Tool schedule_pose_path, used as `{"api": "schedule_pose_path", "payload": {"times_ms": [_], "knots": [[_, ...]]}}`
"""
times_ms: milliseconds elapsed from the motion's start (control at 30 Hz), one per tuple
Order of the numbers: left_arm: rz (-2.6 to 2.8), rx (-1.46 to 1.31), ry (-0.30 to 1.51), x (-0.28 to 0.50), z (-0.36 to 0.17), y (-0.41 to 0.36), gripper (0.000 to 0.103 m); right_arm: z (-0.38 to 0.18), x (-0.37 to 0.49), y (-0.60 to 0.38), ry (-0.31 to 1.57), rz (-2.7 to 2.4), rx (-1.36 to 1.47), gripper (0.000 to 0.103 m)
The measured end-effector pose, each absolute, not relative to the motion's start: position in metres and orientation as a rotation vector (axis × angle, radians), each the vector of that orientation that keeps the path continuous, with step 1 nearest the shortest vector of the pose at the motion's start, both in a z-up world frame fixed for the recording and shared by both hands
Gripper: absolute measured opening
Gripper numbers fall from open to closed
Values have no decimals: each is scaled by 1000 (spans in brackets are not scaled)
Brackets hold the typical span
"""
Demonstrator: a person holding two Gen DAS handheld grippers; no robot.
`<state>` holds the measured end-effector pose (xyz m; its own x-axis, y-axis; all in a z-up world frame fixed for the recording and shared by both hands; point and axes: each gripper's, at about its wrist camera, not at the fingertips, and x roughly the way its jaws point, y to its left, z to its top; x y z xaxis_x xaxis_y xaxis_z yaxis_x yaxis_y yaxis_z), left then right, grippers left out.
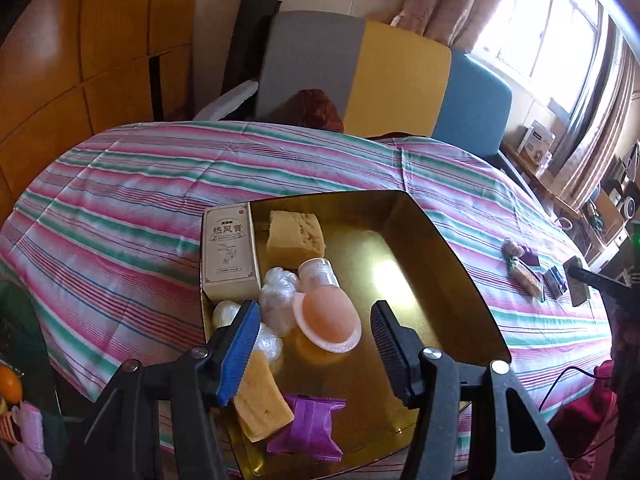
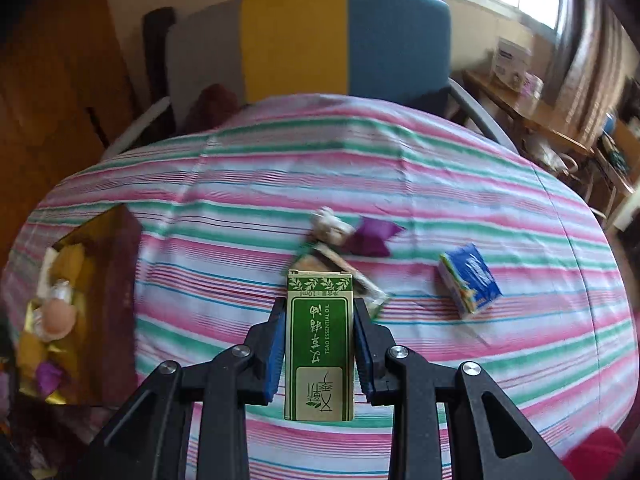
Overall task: Organize objects
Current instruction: 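Lower the green tea box into the tray and open the right tool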
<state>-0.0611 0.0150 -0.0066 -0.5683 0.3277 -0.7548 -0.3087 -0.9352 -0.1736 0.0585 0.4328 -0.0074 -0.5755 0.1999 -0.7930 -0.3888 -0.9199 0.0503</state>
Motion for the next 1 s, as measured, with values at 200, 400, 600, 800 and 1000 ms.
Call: {"api": "schedule_pose_path", "payload": {"times_ms": [200,400,600,800,1000], "knots": [[2537,-1212,-84,-60,-10,-1,58,17,17,288,113,2833,-1340,31],[2584,-1175,-89,-54,-7,-16,58,-30,-23,185,-32,2906,-1621,31],[2578,-1207,-134,-54,-18,-32,58,-73,-39,150,-21,2842,-1786,31],[2574,-1218,-129,-54,-24,-30,58,-89,-45,139,60,2853,-1835,31],[2603,-1194,-74,-49,-23,-23,58,-101,-47,135,105,2848,-1844,42]]}}
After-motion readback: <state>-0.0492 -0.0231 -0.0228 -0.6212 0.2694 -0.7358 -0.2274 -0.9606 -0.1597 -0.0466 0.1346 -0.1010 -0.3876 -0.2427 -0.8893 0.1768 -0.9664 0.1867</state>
